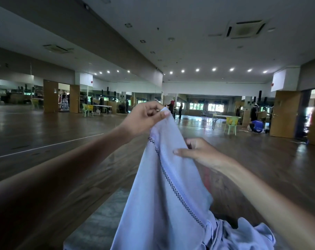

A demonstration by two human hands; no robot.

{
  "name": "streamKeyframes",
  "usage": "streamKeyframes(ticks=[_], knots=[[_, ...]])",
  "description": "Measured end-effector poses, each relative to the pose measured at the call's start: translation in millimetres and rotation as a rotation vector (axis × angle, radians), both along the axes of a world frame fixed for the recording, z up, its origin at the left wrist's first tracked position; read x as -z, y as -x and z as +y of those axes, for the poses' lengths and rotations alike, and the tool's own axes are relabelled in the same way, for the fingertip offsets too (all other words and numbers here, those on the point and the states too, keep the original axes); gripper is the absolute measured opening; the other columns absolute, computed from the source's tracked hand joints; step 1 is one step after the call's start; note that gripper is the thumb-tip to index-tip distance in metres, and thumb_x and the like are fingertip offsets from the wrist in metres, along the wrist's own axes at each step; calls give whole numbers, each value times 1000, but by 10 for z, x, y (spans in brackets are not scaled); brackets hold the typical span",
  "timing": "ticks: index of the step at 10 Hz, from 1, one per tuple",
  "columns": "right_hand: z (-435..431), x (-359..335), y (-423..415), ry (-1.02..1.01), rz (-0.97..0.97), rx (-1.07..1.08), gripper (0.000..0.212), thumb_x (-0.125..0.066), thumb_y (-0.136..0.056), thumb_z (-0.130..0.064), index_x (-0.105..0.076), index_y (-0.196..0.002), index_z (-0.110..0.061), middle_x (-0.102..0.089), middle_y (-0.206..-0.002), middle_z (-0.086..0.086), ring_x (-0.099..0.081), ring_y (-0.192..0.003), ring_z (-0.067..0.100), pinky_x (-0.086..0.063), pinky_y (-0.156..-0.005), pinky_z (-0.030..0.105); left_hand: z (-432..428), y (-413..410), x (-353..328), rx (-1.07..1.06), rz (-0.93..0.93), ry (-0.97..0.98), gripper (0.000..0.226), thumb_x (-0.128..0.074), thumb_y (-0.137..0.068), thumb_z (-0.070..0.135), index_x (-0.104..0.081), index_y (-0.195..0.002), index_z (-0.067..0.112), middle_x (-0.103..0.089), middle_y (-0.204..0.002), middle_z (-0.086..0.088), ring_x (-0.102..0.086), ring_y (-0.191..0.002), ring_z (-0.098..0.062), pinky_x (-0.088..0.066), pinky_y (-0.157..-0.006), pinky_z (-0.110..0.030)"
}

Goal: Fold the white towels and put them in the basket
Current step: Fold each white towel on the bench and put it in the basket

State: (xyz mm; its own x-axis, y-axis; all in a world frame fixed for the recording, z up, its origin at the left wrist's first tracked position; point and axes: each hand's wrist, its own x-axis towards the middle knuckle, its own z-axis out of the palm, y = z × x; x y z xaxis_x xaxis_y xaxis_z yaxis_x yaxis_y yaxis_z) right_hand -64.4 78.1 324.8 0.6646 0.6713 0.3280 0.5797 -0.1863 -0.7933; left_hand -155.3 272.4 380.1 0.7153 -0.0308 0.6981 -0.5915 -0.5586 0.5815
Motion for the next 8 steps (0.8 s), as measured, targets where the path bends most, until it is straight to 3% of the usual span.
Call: streamKeyframes(ticks=[1, 2, 3, 4, 5, 6, 7, 8], knots=[[-284, 163, -45, 155, -7, 41, 68, -78, -61, -54, -64, -95, 4, -72, -99, 12, -68, -91, 21, -50, -84, 36, 10, -9, -47, -49, -27, 9, 13, -62, -87, 27, -66, -90, 15, -66, -91, -16, -59, -80, -26, -48, -80, -37], [-740, 185, -44, 239, 14, 104, 57, -76, -66, -45, -66, -96, 2, -72, -101, 13, -67, -98, 26, -50, -93, 38, 64, -76, -58, -72, -34, 27, 10, -60, -89, 21, -64, -92, 12, -68, -90, -2, -63, -85, -11, -51, -88, -30], [-1206, 50, -18, 324, -2, 223, 39, -70, -78, -31, -65, -99, 2, -69, -101, 19, -67, -96, 31, -50, -90, 43, 127, -149, -51, -81, -5, 4, 12, -59, -90, 23, -64, -91, 12, -68, -96, -12, -65, -95, -26, -51, -93, -43], [-1545, -241, 47, 381, -93, 344, 17, -63, -87, -21, -67, -97, -9, -70, -99, 5, -67, -94, 19, -53, -87, 38, 116, -201, -83, -77, 28, -65, 20, -59, -90, 29, -62, -93, 9, -67, -96, -19, -63, -92, -38, -51, -89, -51], [-1777, -662, 95, 387, -171, 444, 19, -62, -88, -21, -66, -101, -7, -69, -101, 5, -65, -97, 19, -51, -86, 33, 51, -229, -169, -36, 50, -115, 21, -59, -88, 33, -61, -91, 12, -67, -92, -20, -61, -80, -36, -50, -79, -51], [-1972, -1035, 122, 372, -240, 507, 19, -67, -85, -22, -68, -99, -8, -70, -95, 3, -65, -96, 26, -48, -91, 40, 43, -292, -297, 8, 95, -126, 23, -62, -85, 37, -63, -89, 15, -69, -92, -19, -59, -81, -29, -50, -78, -51], [-2184, -1332, 143, 399, -268, 507, 21, -69, -83, -25, -69, -100, -11, -66, -83, -1, -60, -86, 25, -47, -83, 39, -6, -363, -443, 37, 172, -195, 26, -65, -83, 41, -66, -89, 16, -72, -88, -12, -56, -75, -21, -45, -61, -31], [-2382, -1559, 81, 457, -249, 475, 13, -68, -84, -19, -71, -97, -16, -65, -78, -1, -57, -81, 24, -47, -74, 35, -69, -459, -557, 69, 252, -227, 13, -61, -90, 18, -65, -88, 6, -70, -77, 2, -61, -62, 1, -41, -50, -6]])
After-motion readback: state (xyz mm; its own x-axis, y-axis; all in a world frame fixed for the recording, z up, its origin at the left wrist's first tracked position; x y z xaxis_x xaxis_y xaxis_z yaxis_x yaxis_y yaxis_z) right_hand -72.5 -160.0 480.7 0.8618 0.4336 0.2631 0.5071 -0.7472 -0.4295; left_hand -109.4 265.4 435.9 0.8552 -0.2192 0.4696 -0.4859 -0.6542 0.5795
